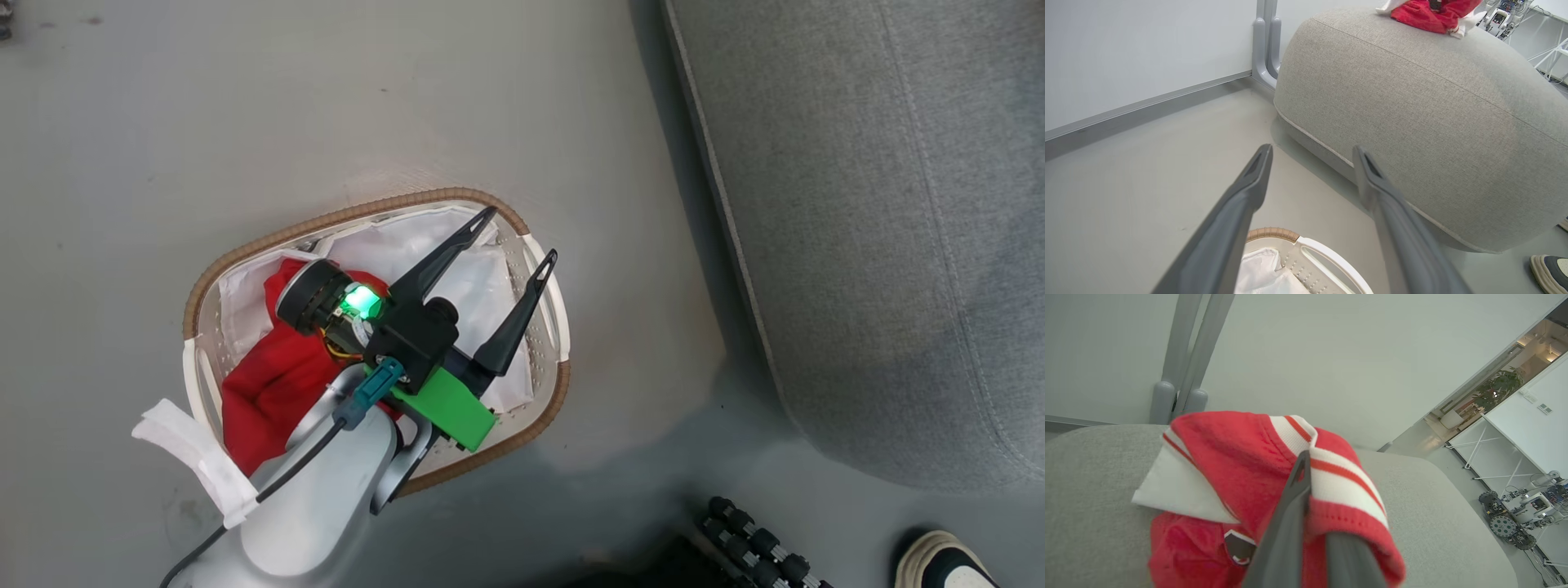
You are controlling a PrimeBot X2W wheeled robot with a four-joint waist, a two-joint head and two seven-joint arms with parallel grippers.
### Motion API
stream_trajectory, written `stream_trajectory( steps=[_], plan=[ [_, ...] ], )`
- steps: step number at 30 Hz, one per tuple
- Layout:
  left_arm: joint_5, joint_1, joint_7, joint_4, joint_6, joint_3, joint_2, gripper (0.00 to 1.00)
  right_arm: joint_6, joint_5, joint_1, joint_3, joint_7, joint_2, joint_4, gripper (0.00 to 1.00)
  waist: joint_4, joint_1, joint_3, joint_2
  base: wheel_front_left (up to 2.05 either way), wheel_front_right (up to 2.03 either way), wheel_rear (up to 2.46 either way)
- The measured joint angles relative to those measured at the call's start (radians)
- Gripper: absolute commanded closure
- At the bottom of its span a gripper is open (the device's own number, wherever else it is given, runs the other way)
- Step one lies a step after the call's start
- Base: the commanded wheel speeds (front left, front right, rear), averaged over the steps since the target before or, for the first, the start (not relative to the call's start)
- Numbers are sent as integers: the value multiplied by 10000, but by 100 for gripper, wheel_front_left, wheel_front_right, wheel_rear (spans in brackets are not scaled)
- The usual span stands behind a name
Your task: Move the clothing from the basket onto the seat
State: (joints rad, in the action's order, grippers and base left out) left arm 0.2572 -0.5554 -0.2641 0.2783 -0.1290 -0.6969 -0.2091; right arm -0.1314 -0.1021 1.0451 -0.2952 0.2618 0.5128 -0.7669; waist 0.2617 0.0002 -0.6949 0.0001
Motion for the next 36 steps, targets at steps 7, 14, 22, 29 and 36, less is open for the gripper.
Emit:
stream_trajectory(
  steps=[7,14,22,29,36],
  plan=[
    [2,25,0,92,0,155,92,0,0,-199,-1991,-1012,0,-1001,675,0,-16,-1,270,0,0,0,0],
    [-31,386,0,209,0,424,111,0,0,207,-3748,-1020,0,-1887,2134,0,226,-2,917,0,0,0,0],
    [-29,981,0,226,0,955,286,0,0,1007,-5198,109,2,-2142,3749,0,524,-3,1888,0,0,0,0],
    [-12,1551,0,169,59,1814,562,0,0,1595,-5788,1689,0,-2389,5156,0,569,-3,2807,0,0,0,0],
    [-54,2059,0,111,205,2987,790,0,0,1977,-6090,2970,0,-2794,5693,0,104,-3,3545,0,0,0,0]
  ],
)
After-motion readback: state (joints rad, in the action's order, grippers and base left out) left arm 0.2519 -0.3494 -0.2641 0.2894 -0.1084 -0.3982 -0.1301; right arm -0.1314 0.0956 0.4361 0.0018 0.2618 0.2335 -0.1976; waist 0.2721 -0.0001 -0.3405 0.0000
